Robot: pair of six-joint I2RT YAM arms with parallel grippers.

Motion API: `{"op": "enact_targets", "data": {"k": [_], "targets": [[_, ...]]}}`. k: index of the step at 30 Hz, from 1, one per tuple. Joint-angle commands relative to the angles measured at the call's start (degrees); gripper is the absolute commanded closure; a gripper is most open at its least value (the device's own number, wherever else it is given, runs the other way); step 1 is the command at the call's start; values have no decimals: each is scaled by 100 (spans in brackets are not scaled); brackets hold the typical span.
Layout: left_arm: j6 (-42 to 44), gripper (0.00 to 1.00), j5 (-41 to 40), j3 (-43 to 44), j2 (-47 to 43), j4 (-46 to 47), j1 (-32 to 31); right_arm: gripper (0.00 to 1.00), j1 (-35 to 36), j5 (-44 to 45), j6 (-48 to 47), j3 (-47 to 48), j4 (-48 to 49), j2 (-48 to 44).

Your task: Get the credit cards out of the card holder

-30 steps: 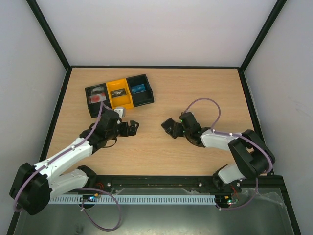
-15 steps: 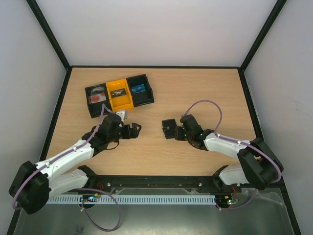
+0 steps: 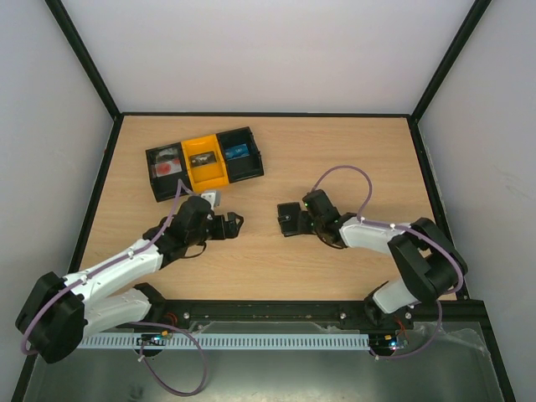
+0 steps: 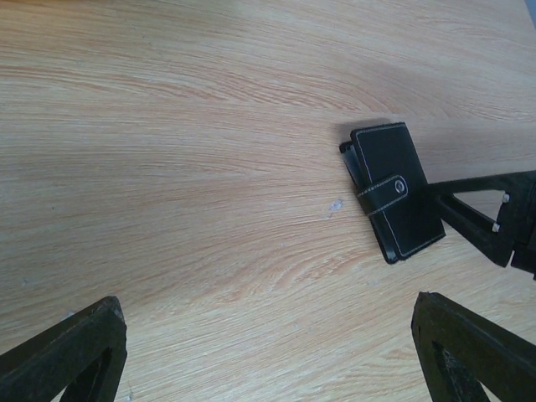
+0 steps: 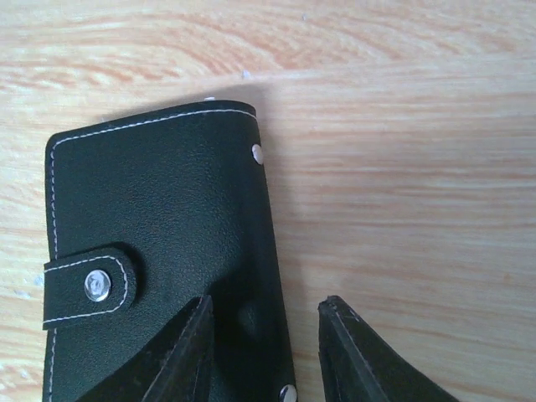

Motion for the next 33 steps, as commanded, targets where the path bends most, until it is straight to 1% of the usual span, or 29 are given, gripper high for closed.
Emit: {"op": "enact_targets", "data": {"k": [1,6,11,13,19,23,26,28,29,31,33], "targets": [[-85,6,-64,-186,-59,121,-47,65,-181,-145,-121,201,174,358],[-66,7,-43,-216,15,101,-47,71,-244,-480,-211,81,449,509],[-138,10,-36,-246,-6,118,-65,77,-252,-773,-207,-79,741,572],[-178,12,-11,-246,9,143,-73,77,-253,-1011,-260,-106,878,627],[-231,15,92,-167,110,216,-139,76,-253,-1311,-228,-30,914,797],[-287,15,377,-77,232,314,-153,76,-253,-1790,45,-130,1385,812],[-354,17,577,1,333,385,-189,76,-253,-2101,207,-129,1556,926],[-382,18,594,51,387,388,-201,76,-253,-2058,219,-124,1559,904],[-419,19,596,70,409,388,-205,74,-257,-1989,219,-110,1504,872],[-485,19,636,87,435,408,-206,69,-281,-1760,224,-51,1356,808],[-513,19,687,82,456,465,-206,67,-323,-1566,223,-21,1238,702]]}}
